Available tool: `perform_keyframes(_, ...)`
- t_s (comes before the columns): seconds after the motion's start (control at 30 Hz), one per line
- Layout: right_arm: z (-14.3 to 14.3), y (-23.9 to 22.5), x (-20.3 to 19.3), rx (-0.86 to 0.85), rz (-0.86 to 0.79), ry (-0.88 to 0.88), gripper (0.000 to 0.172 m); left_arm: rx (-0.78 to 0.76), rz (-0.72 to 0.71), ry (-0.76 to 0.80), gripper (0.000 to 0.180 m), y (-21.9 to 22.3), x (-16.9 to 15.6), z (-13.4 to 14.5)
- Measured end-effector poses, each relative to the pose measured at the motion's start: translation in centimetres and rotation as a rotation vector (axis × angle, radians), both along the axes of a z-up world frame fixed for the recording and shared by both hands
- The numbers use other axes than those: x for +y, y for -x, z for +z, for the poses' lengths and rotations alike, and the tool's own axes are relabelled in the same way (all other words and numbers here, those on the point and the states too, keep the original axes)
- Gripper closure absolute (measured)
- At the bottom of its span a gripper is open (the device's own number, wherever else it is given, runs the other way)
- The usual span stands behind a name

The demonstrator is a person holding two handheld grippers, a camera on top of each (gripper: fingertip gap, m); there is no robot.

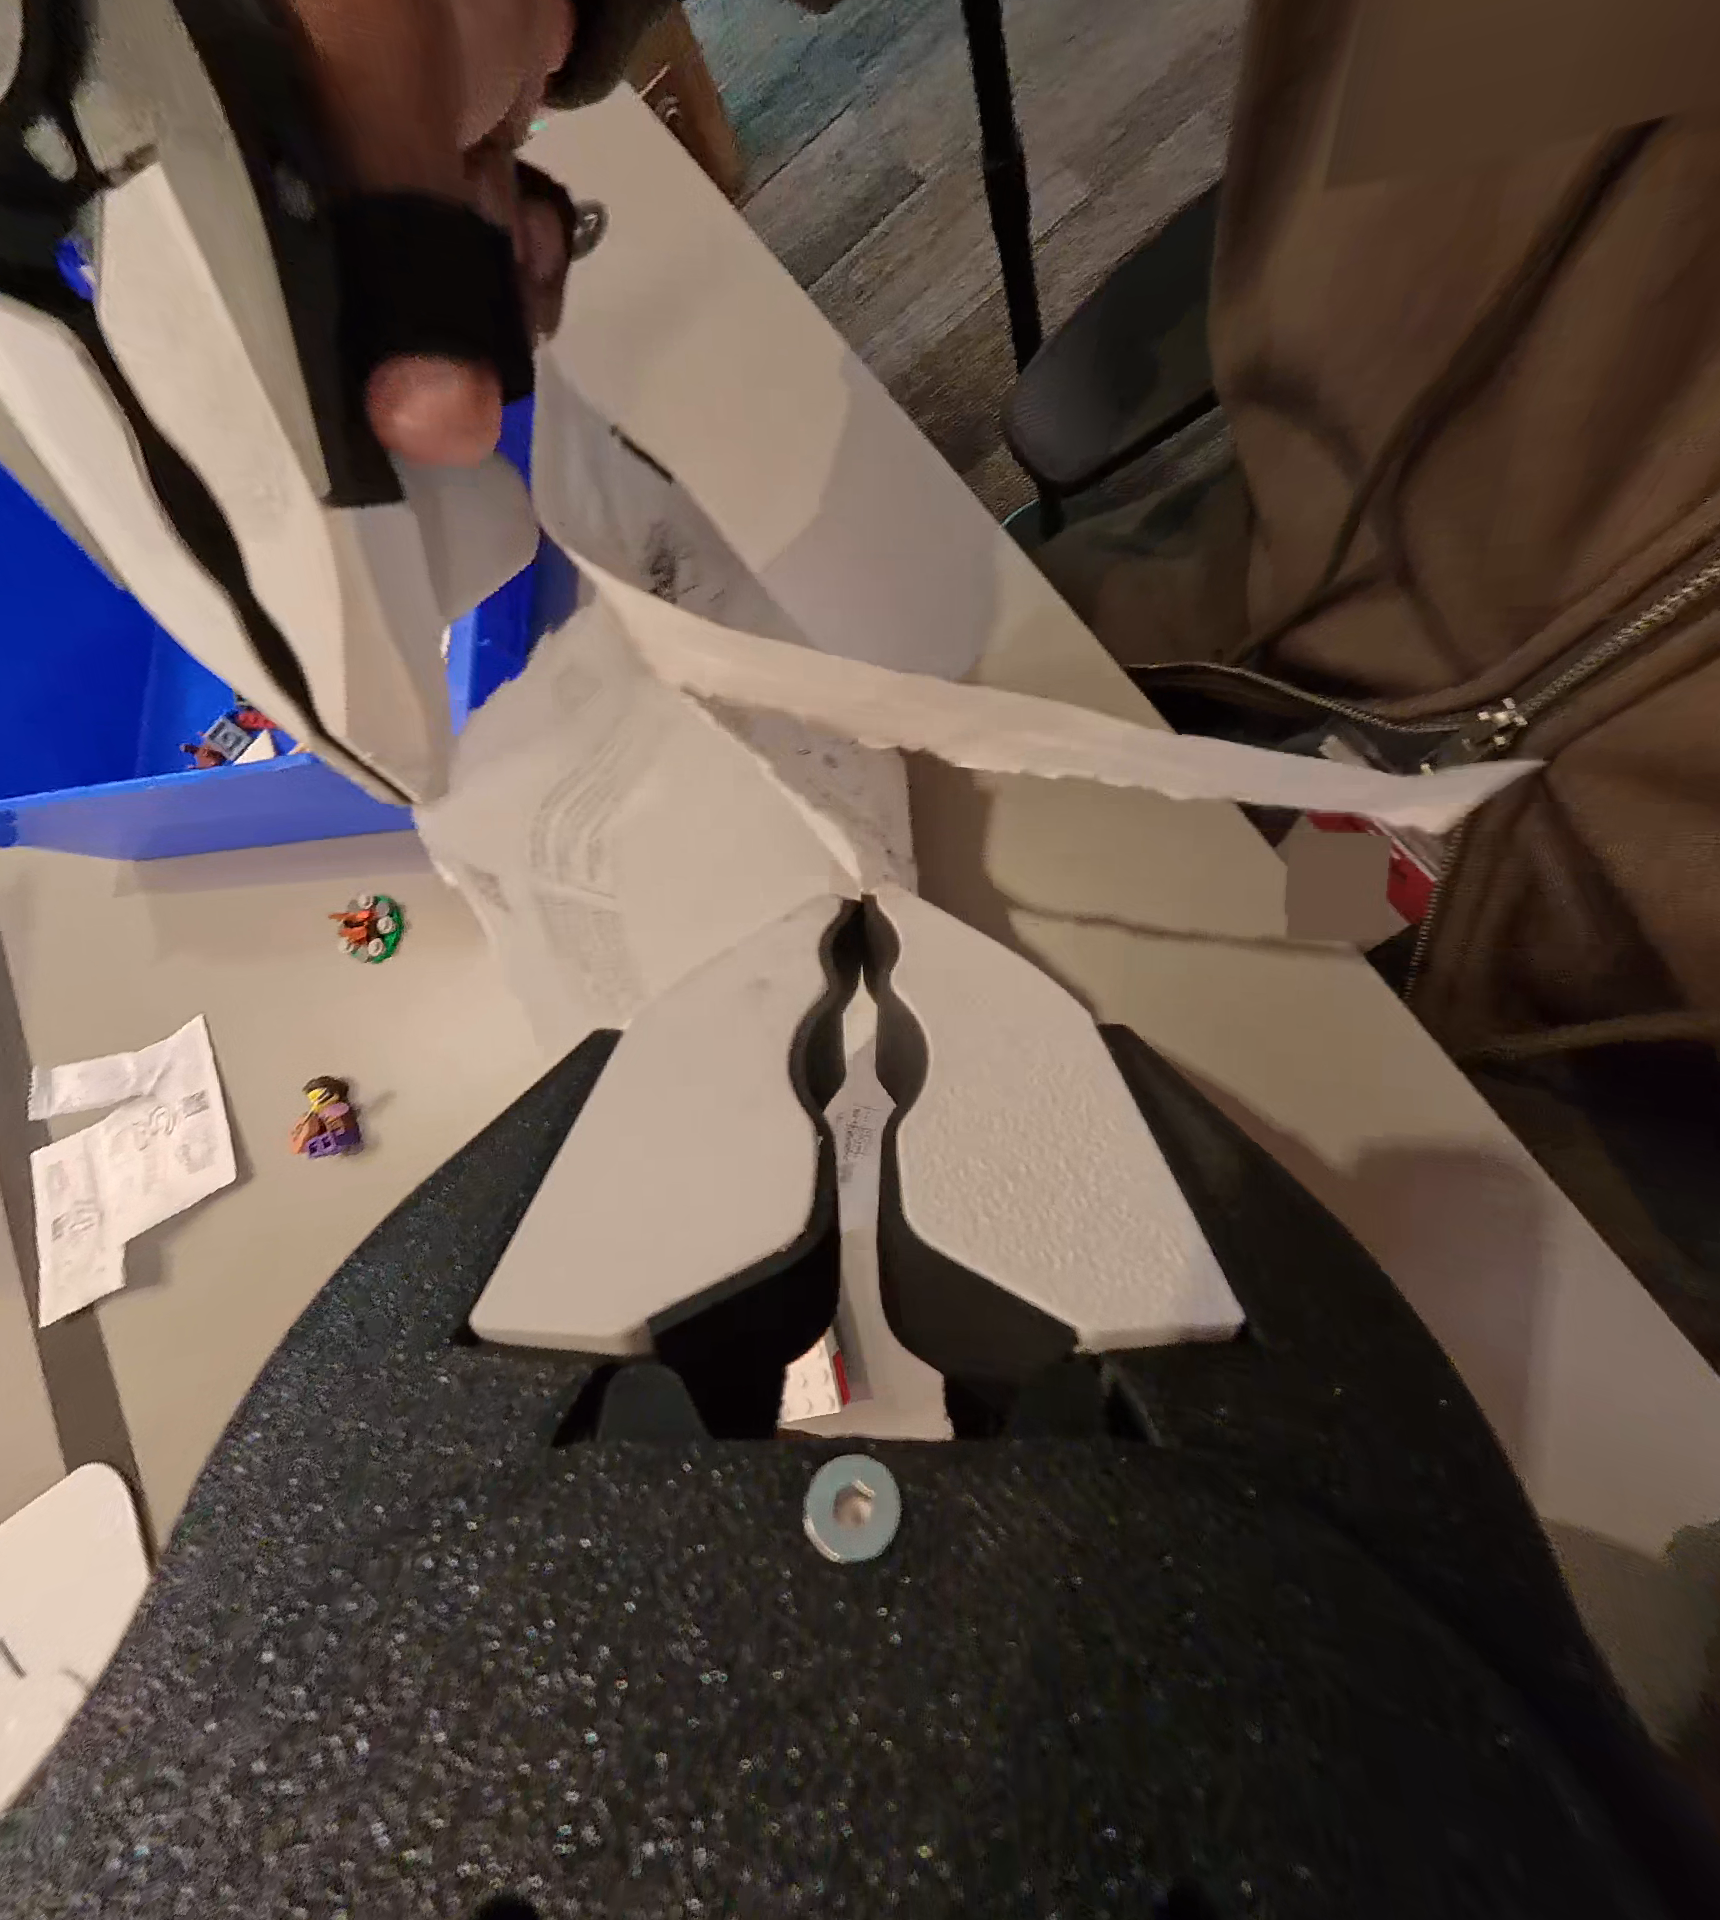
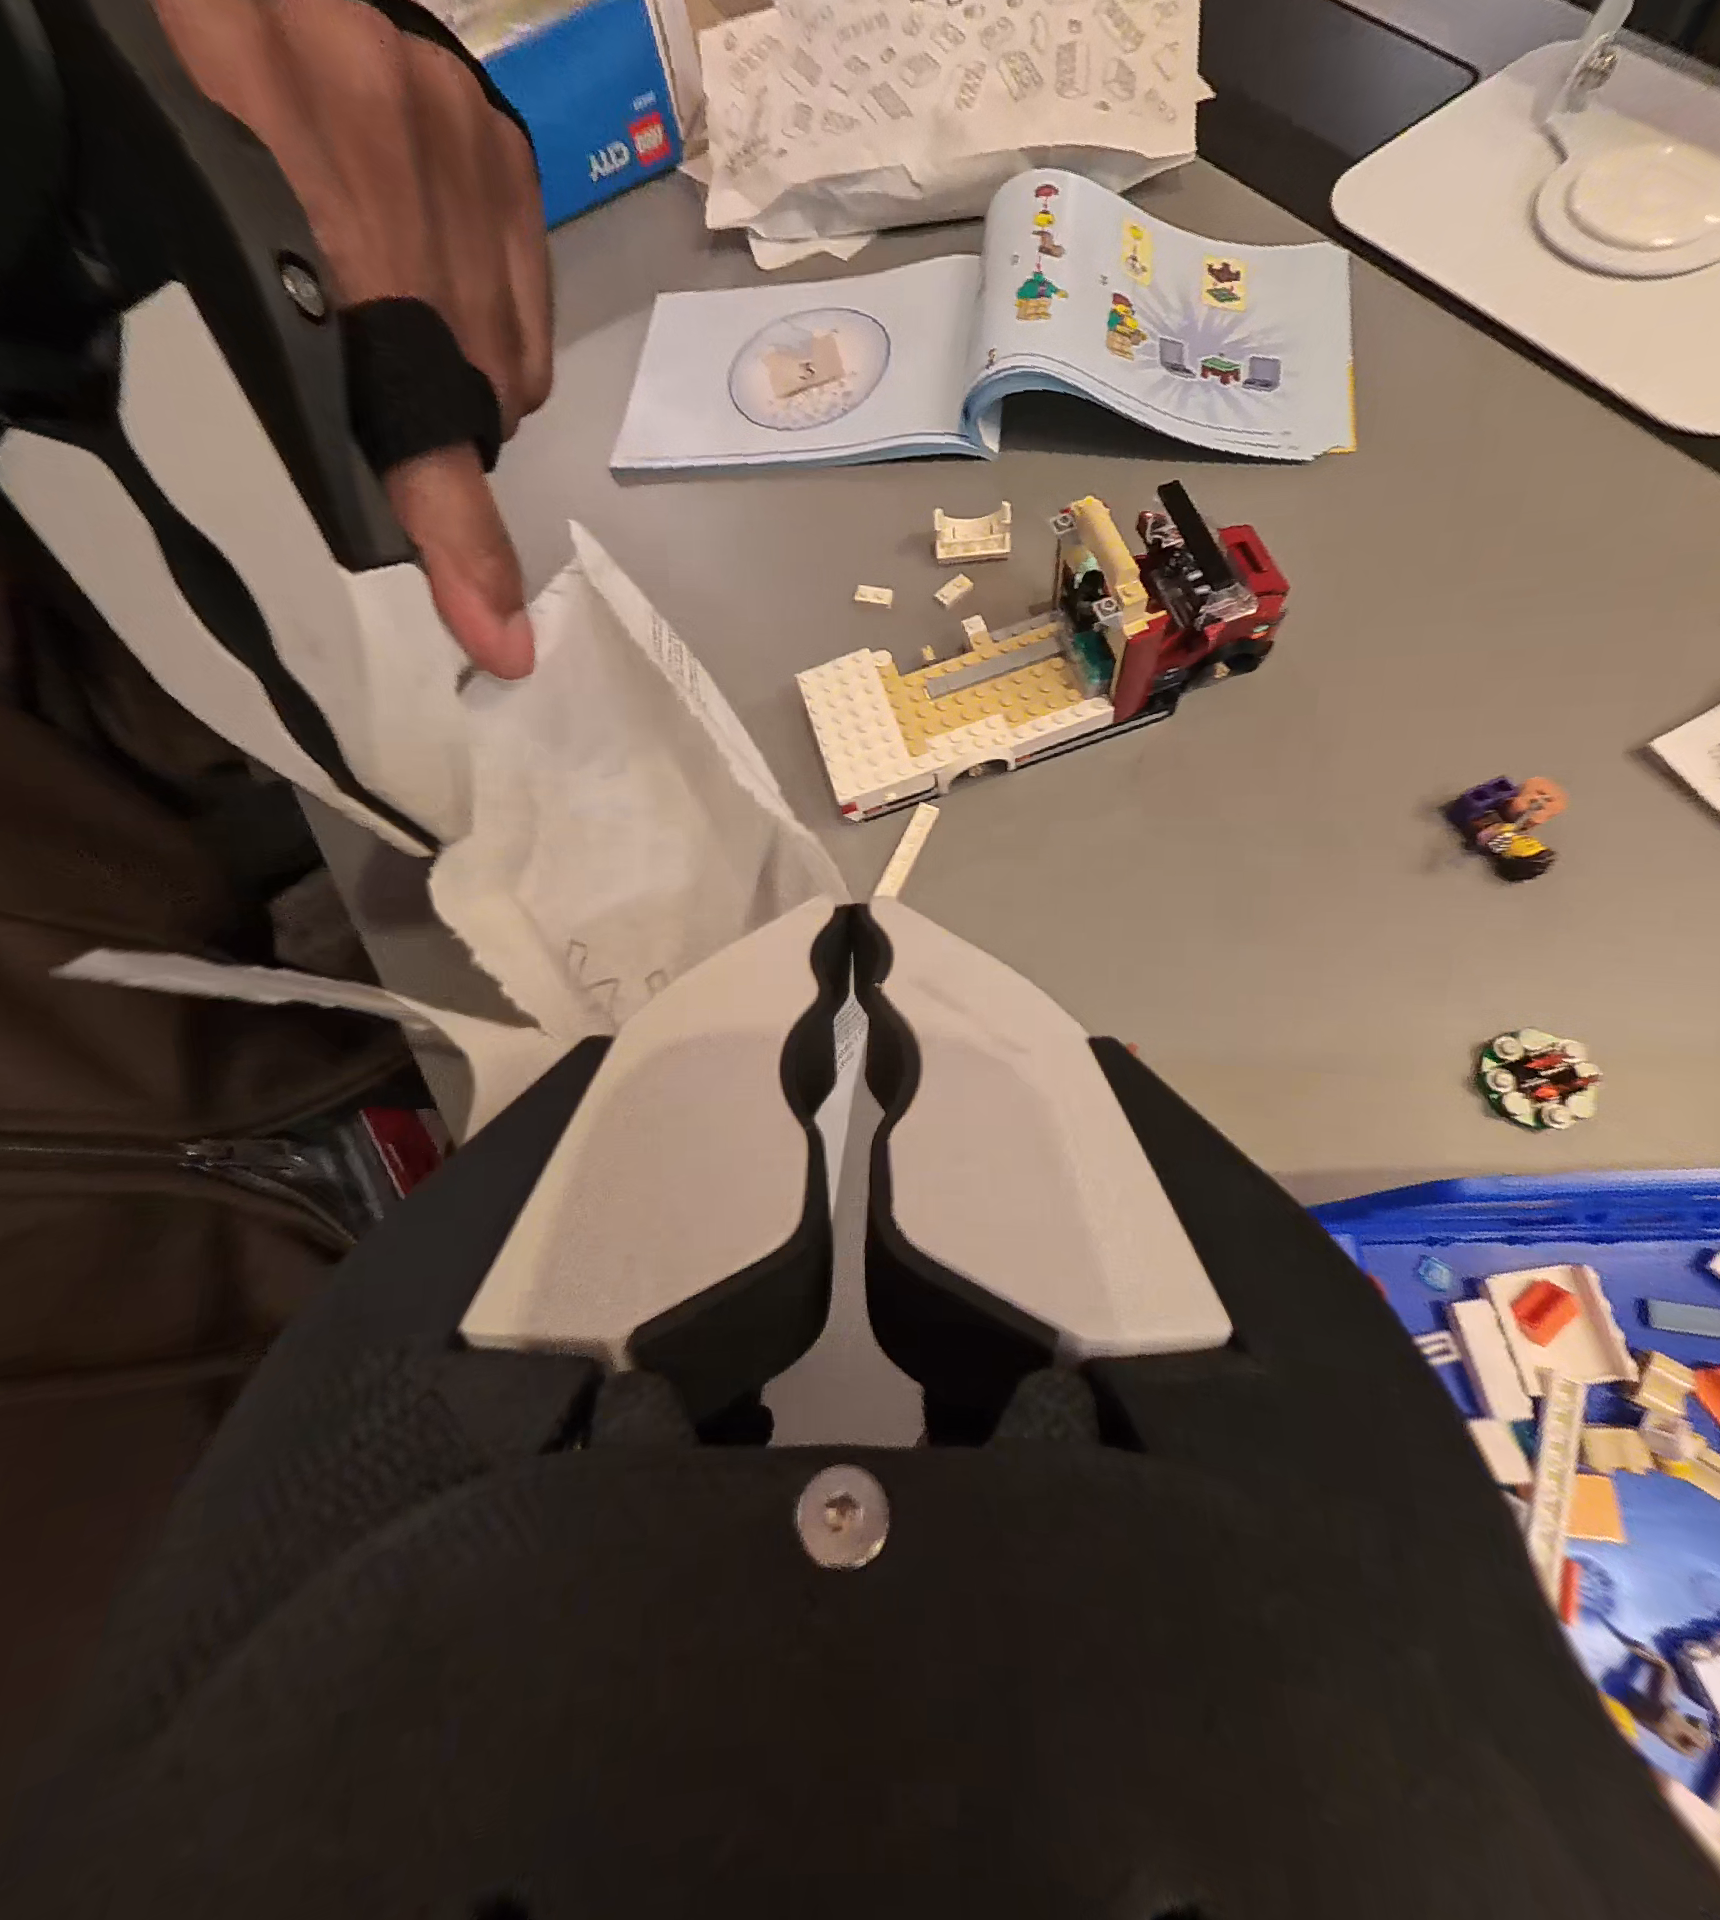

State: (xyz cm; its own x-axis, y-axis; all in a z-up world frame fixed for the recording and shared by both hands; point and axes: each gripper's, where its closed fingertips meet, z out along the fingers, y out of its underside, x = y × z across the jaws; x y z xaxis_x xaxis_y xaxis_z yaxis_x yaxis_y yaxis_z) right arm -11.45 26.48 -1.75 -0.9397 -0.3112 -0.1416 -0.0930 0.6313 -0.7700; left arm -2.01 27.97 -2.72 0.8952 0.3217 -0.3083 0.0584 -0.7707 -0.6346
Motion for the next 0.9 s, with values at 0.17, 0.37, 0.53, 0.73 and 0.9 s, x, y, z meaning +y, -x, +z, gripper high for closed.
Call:
perform_keyframes(0.17,-0.1,-0.5,-0.1,0.024,0.029,-0.03,0.172,0.005,0.0,0.001,0.18,0.0,0.6,0.2)
perform_keyframes(0.37,-0.3,-1.6,0.0,0.03,0.073,-0.06,0.172,0.033,0.086,0.001,0.162,1.6,0.1,0.3)
perform_keyframes(0.53,-0.3,-2.3,0.2,0.015,0.096,-0.067,0.172,0.04,0.123,0.024,0.149,2.2,0.0,0.0)
perform_keyframes(0.73,-0.3,-3.3,0.5,-0.028,0.131,-0.085,0.172,0.035,0.194,0.03,0.146,3.5,-0.2,-0.4)
perform_keyframes(0.9,-0.4,-3.0,0.5,-0.02,0.131,-0.097,0.172,0.019,0.221,0.059,0.162,3.9,-0.6,-1.0)
